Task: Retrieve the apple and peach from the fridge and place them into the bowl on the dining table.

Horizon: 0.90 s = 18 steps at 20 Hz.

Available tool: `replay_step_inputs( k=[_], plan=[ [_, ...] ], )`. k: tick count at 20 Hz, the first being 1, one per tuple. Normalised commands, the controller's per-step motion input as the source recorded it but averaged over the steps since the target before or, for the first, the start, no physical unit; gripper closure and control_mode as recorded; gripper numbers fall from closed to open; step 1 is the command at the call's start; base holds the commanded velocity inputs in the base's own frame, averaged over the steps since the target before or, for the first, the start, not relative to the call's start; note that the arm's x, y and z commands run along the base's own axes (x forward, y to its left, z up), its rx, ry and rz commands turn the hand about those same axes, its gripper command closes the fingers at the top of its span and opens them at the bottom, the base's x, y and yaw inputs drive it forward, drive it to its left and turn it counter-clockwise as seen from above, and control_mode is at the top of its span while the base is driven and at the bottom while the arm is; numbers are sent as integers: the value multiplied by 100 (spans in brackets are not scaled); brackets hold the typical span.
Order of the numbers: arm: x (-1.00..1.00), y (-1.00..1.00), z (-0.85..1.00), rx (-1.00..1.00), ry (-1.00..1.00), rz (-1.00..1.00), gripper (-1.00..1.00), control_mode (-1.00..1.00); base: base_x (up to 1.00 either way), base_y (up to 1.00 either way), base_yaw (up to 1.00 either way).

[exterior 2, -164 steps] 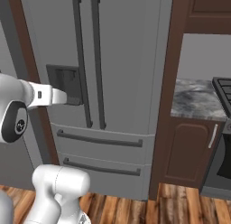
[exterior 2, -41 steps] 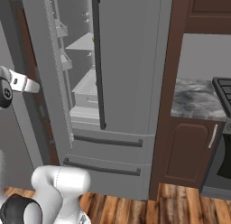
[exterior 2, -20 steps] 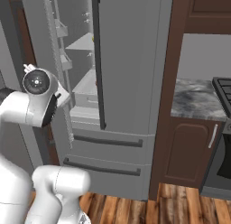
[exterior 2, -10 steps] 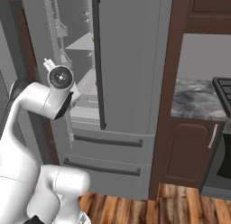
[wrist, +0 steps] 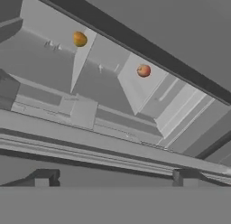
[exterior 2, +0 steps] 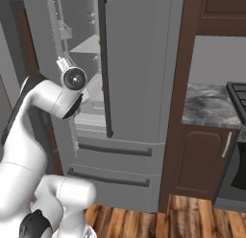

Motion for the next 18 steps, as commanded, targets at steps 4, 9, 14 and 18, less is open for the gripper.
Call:
replay_step_inputs(
  k=[4, 9, 14, 18],
  plan=[
    [11, 3, 0, 4, 0, 2, -100, -100, 0, 0, 0],
    [38, 26, 1, 0, 1, 9, -100, -100, 0, 0, 0],
    [56, 31, 0, 0, 2, 7, -100, -100, 0, 0, 0],
    [71, 9, 0, 5, 5, 4, -100, -100, 0, 0, 0]
  ],
)
